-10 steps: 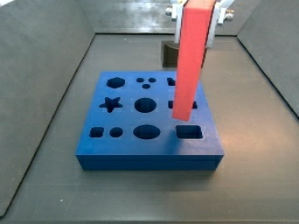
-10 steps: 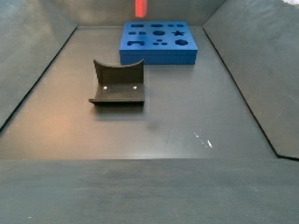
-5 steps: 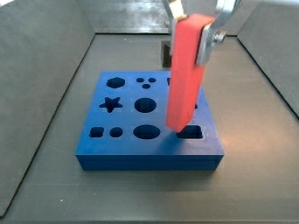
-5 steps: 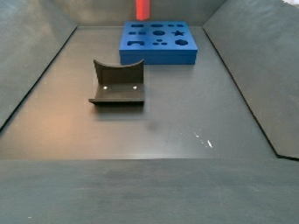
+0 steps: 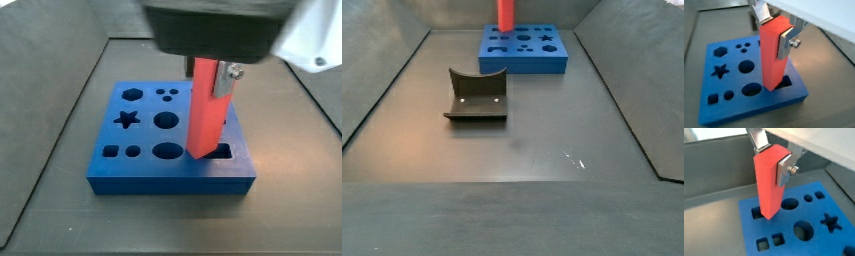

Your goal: Insert the rectangle object.

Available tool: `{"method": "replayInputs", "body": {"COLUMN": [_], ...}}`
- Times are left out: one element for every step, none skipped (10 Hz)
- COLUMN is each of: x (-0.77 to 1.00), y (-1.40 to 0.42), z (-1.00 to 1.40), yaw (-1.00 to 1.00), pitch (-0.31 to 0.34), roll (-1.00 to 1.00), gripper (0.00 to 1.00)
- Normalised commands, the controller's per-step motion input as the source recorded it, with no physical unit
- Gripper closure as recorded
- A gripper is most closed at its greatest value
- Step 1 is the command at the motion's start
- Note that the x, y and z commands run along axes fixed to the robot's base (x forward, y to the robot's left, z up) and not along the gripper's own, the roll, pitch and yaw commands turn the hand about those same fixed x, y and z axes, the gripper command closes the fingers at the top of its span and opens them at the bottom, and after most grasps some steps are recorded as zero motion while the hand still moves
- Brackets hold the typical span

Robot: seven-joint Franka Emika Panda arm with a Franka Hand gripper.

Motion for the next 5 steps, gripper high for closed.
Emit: {"method": "replayInputs", "body": {"x": [0.04,0.04,0.05,0.22,0.53], "y": [0.0,0.0,0.0,0.0,-0.07], "z": [-0.22,-0.21,-0.21,-0.21,-0.19], "yaw": [-1.0,-1.0,-1.0,-0.87,-0.58], "pitch": [-0.021,-0.016,-0.013,-0.004,0.0], "roll": [0.07,0.07,0.07,0.08,0.09], "gripper": [1.0,1.0,1.0,1.0,1.0]}}
